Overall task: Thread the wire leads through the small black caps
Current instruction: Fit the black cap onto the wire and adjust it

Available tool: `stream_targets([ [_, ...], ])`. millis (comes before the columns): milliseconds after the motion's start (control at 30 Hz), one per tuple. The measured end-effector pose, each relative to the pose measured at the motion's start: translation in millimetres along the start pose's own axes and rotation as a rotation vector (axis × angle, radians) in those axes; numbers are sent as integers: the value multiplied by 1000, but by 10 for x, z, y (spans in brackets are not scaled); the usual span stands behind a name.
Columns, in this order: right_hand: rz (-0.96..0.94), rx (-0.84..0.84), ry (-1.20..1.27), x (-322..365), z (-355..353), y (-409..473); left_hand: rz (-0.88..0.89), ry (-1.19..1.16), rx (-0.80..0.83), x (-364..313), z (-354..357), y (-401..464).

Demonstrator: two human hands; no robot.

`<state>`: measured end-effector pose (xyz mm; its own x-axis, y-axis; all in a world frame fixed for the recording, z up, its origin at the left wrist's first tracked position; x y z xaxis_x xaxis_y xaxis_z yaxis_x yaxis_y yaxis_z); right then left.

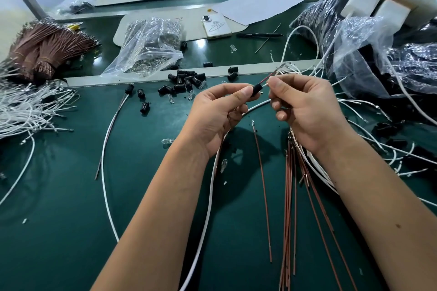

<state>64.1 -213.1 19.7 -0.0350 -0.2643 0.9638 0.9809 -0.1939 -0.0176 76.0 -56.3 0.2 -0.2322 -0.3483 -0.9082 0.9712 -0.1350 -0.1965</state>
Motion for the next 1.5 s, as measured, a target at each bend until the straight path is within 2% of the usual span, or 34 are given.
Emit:
stream_targets([
  [433, -30, 21, -17, -10, 39, -9, -11, -7, -3, 25, 24, -10],
  [667, -200, -66, -236, 108, -21, -29, -39, 7, 6, 57, 16, -1],
  [833, -4, -10, 31, -13, 16, -1, -38, 19, 14, 52, 33, -8],
  [900, 21, -5, 90, -6, 6, 4, -41, 14, 18, 54, 46, -13],
  [1133, 28, -11, 42, -19, 2, -8, -48, -1, 26, 44, 53, -23],
  [1367, 48, 28, 170, -28, 68, -29, -45, -2, 49, 71, 131, -37],
  [1500, 36, -22, 93, -10, 11, -17, -44, -15, 25, 71, 98, -17],
])
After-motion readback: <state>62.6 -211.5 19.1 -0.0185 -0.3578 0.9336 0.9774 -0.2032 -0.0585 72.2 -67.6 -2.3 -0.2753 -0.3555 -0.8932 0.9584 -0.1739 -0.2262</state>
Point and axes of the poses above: each hand's wrist, its own y-axis towards the middle knuckle, its own z-axis out of the palm, x = y × z, the point moved 10 cm from there along y, towards the middle knuckle, and after that the axes turned 5 degrees about -x, right-handed, at the moved point
